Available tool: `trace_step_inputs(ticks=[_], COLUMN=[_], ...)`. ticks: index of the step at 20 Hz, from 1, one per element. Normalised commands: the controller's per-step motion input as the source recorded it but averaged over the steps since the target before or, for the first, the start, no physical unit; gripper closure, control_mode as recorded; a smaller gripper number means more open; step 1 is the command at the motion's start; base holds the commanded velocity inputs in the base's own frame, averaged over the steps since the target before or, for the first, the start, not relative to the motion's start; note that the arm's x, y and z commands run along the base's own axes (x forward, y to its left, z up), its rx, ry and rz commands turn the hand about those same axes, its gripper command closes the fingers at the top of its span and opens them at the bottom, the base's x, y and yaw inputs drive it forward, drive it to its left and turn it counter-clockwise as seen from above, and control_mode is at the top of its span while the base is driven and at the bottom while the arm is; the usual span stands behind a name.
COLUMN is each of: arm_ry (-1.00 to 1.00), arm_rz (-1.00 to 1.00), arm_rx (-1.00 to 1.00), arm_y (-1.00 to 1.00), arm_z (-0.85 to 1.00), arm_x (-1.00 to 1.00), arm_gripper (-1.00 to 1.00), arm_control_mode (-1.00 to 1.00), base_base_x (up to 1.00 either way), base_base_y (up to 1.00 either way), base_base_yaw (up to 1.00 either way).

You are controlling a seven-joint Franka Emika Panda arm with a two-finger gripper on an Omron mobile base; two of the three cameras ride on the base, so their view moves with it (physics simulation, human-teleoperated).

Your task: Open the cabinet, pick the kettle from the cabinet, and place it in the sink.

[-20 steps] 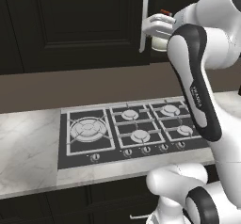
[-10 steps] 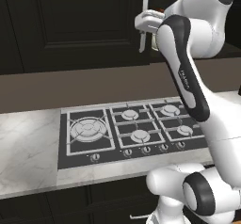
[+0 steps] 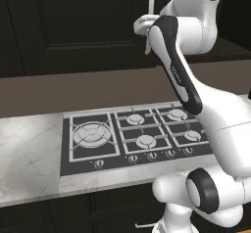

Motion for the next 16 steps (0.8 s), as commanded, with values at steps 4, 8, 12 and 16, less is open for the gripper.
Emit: trace_step_inputs(ticks=[4,8,12,16], arm_ry=[0.0,0.0,0.0,0.0], arm_rz=[0.0,0.0,0.0,0.0], arm_rx=[-0.07,-0.01,0.0,-0.01], arm_y=[0.0,0.0,0.0,0.0], arm_z=[-0.07,-0.07,-0.08,-0.09], arm_x=[0.41,0.39,0.4,0.42], arm_gripper=[-1.0,-1.0,-1.0,-1.0], arm_control_mode=[-1.0,-1.0,-1.0,-1.0], base_base_x=[0.0,0.0,0.0,0.0], base_base_y=[0.0,0.0,0.0,0.0], base_base_yaw=[0.0,0.0,0.0,0.0])
